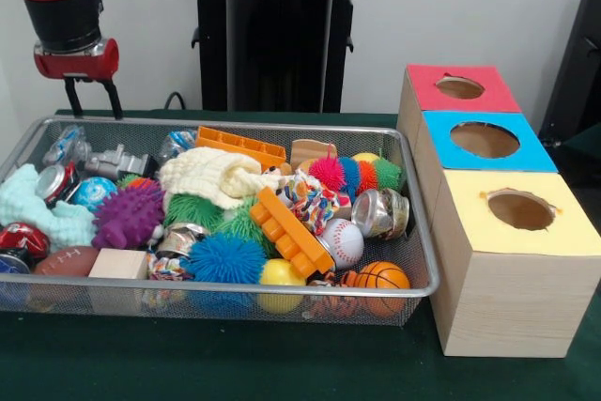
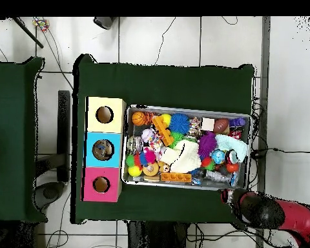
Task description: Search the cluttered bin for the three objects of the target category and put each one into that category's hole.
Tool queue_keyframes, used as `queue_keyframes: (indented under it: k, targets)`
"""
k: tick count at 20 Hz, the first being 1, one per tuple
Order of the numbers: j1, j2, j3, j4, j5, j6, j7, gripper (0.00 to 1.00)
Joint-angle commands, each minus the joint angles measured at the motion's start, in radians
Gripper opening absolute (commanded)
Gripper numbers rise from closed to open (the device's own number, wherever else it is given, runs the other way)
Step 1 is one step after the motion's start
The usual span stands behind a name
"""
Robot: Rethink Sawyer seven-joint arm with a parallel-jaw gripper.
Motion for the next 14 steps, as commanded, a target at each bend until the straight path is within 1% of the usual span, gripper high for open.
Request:
queue_keyframes:
  k: [1, 5, 9, 14]
  targets:
    - [-0.003, 0.097, 0.087, -0.165, -0.015, 0.006, -0.213, 1.00]
    - [-0.026, 0.105, 0.097, -0.164, -0.006, 0.019, -0.236, 1.00]
    - [-0.044, 0.096, 0.110, -0.161, 0.001, 0.044, -0.257, 1.00]
    - [-0.036, 0.087, 0.117, -0.166, -0.009, 0.053, -0.242, 1.00]
